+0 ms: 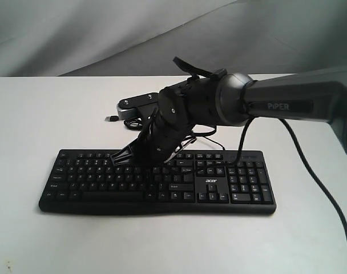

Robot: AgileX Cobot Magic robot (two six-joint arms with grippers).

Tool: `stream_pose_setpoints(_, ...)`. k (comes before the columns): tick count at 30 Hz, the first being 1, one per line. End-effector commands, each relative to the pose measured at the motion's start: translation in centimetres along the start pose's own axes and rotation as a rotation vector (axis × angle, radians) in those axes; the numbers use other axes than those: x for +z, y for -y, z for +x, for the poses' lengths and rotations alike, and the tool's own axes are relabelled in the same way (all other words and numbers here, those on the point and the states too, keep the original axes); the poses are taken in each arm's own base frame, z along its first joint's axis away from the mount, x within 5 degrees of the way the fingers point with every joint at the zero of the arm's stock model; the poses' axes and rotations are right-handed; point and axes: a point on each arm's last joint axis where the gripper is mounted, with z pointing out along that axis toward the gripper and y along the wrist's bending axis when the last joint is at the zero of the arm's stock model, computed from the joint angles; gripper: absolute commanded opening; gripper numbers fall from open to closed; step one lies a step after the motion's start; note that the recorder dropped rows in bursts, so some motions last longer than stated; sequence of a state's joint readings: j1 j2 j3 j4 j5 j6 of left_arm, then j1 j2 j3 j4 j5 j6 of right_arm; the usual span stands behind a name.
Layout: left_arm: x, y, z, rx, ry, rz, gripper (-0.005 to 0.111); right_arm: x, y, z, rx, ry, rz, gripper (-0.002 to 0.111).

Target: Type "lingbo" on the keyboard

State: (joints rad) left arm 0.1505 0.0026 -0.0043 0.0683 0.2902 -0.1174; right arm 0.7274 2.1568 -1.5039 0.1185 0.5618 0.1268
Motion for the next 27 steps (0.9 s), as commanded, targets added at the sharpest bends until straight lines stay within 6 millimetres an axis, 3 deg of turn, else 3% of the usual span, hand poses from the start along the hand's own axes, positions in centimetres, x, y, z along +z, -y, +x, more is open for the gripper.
stream_pose_setpoints(1,0.0,0.0,0.1,-0.012,0.003,0.001,0.001,0.0,0.2,0.1,-0.010,-0.003,0.015,0.000)
stream_pose_setpoints(17,0.0,0.0,0.1,-0.012,0.003,0.001,0.001,0.2,0.2,0.2,-0.012,-0.006,0.017,0.000)
stream_pose_setpoints(27,0.0,0.0,0.1,-0.012,0.003,0.001,0.001,1.5,0.4,0.8,0.000,-0.045,0.022,0.000)
